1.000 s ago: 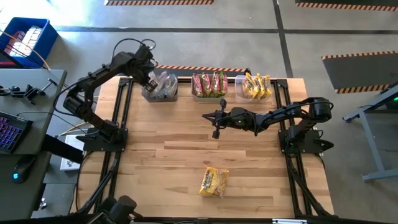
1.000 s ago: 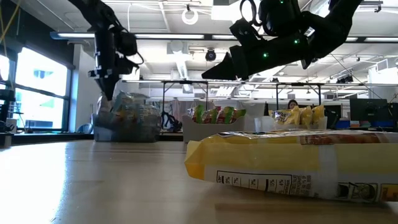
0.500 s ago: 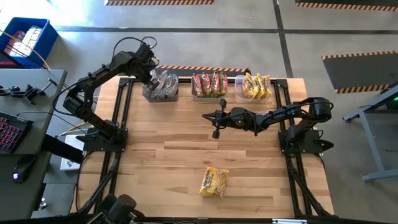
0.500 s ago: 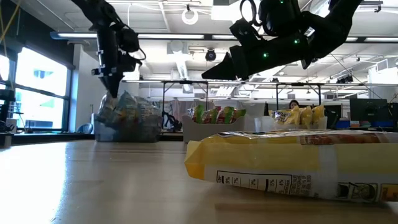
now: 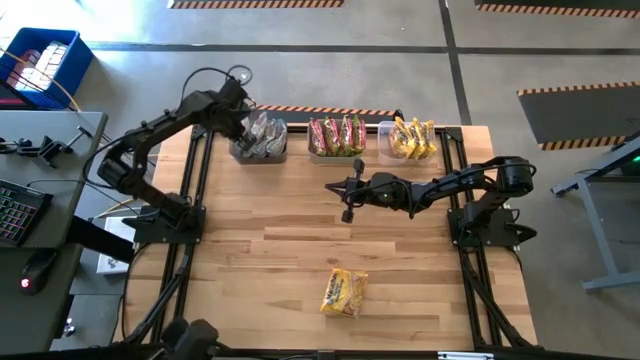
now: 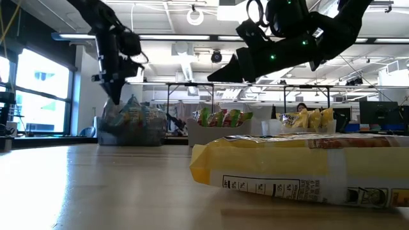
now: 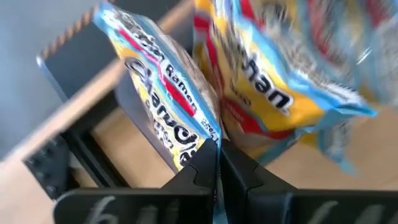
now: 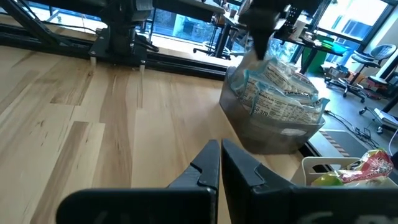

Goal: Sort Maruchan noodles
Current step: Adjust the blue noodle pack in the bin

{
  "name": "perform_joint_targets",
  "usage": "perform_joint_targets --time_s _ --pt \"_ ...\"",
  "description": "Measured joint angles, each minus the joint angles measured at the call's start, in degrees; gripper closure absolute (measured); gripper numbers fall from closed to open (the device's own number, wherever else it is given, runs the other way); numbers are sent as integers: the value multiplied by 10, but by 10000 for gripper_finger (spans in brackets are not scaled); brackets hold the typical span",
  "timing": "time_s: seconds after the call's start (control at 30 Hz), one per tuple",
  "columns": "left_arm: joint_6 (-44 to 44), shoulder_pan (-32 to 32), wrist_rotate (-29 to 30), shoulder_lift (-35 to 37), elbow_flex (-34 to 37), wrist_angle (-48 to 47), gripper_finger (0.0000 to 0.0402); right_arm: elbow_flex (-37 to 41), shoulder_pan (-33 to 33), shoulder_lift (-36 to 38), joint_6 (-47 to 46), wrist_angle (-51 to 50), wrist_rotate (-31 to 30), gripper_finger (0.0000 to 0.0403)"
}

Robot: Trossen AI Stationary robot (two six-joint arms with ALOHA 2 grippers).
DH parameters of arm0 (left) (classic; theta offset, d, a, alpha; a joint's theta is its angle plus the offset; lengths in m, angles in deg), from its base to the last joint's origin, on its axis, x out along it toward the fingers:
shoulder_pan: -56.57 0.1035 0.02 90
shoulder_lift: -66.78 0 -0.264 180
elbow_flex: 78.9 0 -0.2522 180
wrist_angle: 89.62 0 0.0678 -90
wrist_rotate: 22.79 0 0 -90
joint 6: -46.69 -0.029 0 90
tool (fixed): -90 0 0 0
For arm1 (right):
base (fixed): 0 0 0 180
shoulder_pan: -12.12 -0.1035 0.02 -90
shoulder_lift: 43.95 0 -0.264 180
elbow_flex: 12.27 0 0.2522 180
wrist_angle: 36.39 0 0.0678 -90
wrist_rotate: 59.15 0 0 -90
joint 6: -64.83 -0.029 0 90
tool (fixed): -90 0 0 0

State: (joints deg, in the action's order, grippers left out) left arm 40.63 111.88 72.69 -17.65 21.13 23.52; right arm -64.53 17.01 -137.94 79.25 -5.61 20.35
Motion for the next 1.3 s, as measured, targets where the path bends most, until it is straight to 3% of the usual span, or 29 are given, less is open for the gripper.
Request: perform_joint_targets --time_s 0.3,0.7,0.8,1.0,1.13,1.3 --pt "13 10 1 31 -25 -5 391 0 3 0 0 -2 1 403" --pt "10 -9 11 -4 -24 -17 292 0 10 0 -15 -6 26 403" --pt "15 -12 8 -2 -24 -3 311 0 10 0 -15 -8 26 403" --pt "16 -8 -6 -2 33 13 392 0 10 0 -14 -12 26 403" --pt "28 -8 -5 2 52 37 393 0 10 0 -15 -19 26 403" --pt "17 -13 15 3 8 4 389 0 10 0 -15 -25 26 403"
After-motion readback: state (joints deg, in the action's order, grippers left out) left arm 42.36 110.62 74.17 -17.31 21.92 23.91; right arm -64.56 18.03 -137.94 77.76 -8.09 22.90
